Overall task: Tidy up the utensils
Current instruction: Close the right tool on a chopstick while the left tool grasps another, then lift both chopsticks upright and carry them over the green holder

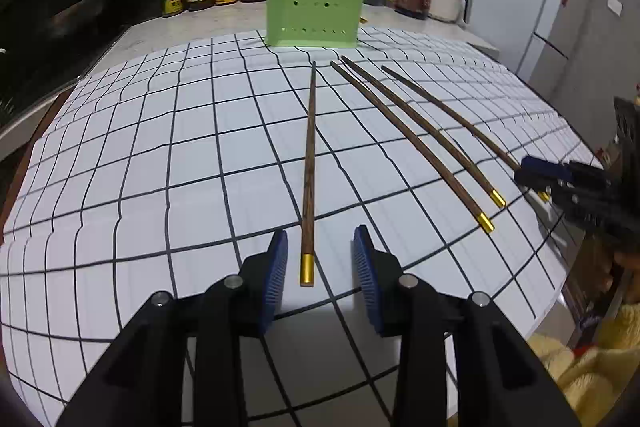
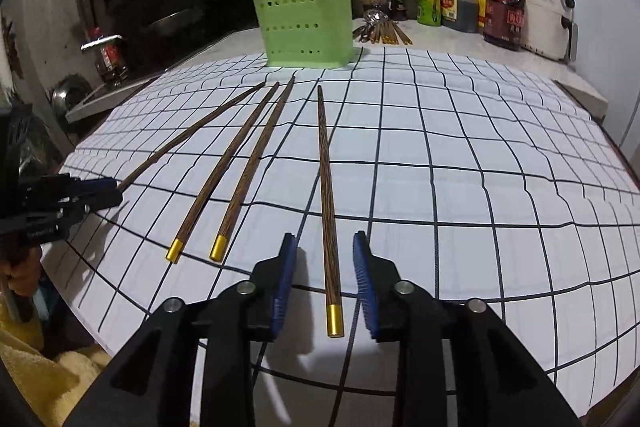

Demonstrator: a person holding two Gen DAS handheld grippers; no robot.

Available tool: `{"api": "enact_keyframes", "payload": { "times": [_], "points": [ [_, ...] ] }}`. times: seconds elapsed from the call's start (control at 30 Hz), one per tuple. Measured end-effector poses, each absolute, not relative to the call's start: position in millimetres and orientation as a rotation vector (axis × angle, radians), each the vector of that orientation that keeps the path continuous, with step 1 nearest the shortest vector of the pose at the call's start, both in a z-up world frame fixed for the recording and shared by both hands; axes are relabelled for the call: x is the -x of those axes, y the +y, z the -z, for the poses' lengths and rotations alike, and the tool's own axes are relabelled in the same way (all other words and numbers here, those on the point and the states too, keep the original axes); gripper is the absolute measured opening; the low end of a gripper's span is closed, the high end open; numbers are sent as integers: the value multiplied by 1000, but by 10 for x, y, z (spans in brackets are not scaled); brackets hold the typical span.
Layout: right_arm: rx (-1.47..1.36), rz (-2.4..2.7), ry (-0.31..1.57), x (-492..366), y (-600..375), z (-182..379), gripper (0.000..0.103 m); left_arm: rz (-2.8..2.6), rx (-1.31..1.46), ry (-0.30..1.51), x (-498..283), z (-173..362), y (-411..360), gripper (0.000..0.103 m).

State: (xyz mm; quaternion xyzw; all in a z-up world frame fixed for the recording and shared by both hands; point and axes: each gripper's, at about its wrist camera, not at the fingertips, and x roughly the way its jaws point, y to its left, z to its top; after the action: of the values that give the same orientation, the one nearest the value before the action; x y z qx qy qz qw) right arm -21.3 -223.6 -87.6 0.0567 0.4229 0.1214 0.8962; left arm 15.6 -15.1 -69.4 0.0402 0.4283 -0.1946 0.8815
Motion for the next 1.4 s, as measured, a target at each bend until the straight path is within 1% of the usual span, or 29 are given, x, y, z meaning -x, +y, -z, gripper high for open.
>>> {"api": "enact_keyframes", "payload": {
  "times": [0.33,0.4,0.5,0.6,0.63,0.67,0.73,0.77,0.8,0.83,0.87,0.97,1.13,1.4],
  "points": [
    [-53,-245,841,306,-2205,889,35,384,-72,864,-213,706,-168,34],
    [-61,-239,839,336,-2260,893,32,387,-58,865,-240,704,-163,34],
    [-67,-240,821,366,-2279,904,31,390,-43,859,-273,713,-180,34],
    [-47,-236,802,390,-2228,901,23,377,-67,853,-273,713,-228,34],
    [-40,-234,799,399,-2219,898,20,380,-71,855,-264,711,-238,29],
    [-29,-230,793,420,-2204,898,19,391,-67,858,-251,709,-241,23],
    [-30,-222,790,435,-2210,898,19,406,-66,859,-237,712,-233,22],
    [-49,-220,794,432,-2234,900,19,401,-76,854,-229,717,-235,17],
    [-73,-218,798,425,-2261,904,16,392,-85,850,-230,720,-231,15],
    [-87,-215,801,421,-2276,909,7,389,-84,849,-239,723,-213,10],
    [-102,-210,806,411,-2286,903,7,389,-80,849,-245,724,-202,7],
    [-110,-209,812,406,-2282,858,7,406,-50,843,-255,675,-150,7],
    [-177,-226,749,431,-2399,525,7,408,-51,702,-159,267,-66,7],
    [-225,-213,563,363,-2530,-329,7,407,-27,435,-31,-603,21,7]
  ]
}}
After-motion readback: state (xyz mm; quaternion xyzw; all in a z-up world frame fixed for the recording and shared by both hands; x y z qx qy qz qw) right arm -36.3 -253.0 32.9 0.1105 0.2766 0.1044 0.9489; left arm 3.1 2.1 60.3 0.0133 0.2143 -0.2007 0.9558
